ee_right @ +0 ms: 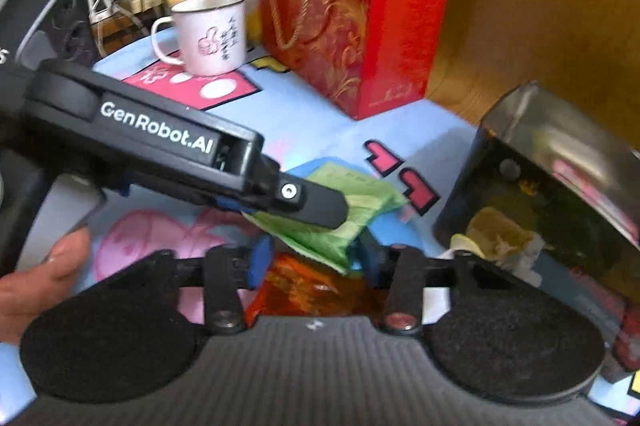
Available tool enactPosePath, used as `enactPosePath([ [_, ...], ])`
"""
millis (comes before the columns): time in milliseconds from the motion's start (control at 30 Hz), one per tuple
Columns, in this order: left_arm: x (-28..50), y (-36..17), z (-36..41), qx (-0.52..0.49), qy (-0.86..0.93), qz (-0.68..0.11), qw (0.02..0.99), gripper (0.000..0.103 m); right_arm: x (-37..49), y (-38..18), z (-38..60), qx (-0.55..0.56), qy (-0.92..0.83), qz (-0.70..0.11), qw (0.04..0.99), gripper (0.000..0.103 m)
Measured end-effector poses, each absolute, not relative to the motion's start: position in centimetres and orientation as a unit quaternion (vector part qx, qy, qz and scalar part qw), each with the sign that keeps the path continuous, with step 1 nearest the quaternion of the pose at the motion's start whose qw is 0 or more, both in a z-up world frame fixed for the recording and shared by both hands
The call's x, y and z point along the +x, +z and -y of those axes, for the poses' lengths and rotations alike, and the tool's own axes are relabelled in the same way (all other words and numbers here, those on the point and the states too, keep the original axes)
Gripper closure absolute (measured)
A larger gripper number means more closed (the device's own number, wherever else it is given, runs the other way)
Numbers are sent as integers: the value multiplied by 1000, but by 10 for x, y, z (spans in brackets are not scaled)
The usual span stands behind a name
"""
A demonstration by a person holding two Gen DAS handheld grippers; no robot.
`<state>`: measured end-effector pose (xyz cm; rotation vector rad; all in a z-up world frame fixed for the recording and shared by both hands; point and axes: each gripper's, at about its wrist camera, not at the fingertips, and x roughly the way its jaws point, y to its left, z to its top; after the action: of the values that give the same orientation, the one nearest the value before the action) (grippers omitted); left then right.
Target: Organize snacks
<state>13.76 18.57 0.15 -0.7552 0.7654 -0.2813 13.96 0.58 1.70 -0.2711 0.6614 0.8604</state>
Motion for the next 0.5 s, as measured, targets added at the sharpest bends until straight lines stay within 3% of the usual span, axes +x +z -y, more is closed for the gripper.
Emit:
enactPosePath([
  [267,95,42,-143,-311,-186,-309,879,62,72,38,41,-126,378,-189,897,64],
  [500,93,29,-77,-263,-232,-346,870,61,44,20,95,-98,328,-207,917,64],
])
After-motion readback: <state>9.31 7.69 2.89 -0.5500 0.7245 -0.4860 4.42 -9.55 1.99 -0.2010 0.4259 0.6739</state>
